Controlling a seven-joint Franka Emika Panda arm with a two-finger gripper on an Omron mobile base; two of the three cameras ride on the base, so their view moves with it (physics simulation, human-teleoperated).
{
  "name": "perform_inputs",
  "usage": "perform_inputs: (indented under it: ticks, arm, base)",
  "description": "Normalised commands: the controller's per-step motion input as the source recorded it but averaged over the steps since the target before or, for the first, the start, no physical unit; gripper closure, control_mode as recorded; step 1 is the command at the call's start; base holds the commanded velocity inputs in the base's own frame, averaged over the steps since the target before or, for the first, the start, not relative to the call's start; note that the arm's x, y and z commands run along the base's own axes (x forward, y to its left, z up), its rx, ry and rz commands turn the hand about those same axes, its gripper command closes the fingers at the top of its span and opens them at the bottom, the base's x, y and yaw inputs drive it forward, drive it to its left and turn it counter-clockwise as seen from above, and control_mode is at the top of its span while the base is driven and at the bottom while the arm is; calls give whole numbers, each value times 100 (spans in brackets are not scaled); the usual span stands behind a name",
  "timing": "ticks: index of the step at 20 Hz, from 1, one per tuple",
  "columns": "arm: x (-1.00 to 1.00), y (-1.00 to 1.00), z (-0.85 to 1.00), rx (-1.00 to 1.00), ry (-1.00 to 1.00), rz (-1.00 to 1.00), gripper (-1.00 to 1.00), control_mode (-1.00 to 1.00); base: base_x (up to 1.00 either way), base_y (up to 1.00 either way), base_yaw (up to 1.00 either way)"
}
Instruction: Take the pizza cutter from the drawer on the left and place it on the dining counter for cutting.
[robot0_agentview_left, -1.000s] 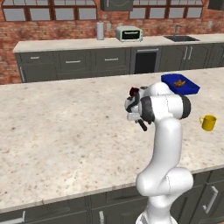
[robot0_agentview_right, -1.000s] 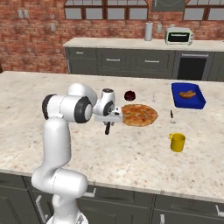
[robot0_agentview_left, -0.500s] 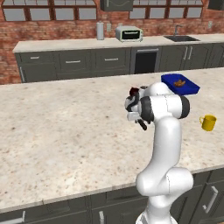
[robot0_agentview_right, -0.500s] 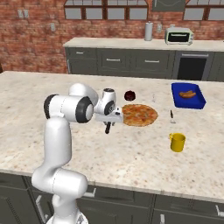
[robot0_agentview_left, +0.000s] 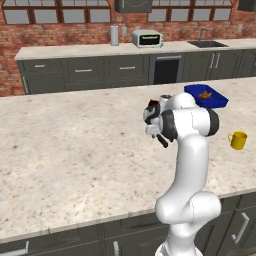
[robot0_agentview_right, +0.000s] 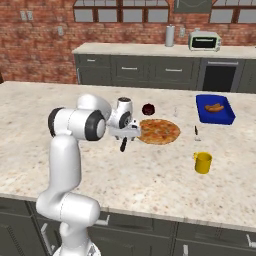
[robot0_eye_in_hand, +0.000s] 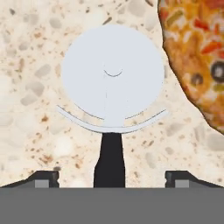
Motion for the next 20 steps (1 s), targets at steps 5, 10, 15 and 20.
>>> perform_inputs:
  ticks: [5, 10, 15, 20]
  arm:
    - [-29, 7, 70, 0, -2, -2, -100, -100]
    - [-62, 12, 53, 0, 0, -5, -100, -100]
    - [-58, 24, 43, 0, 0, -6, -100, -100]
    - [-59, 27, 37, 0, 0, -8, -100, -100]
  base:
    - [0, 0, 0]
    - [0, 0, 0]
    - [0, 0, 0]
    - [0, 0, 0]
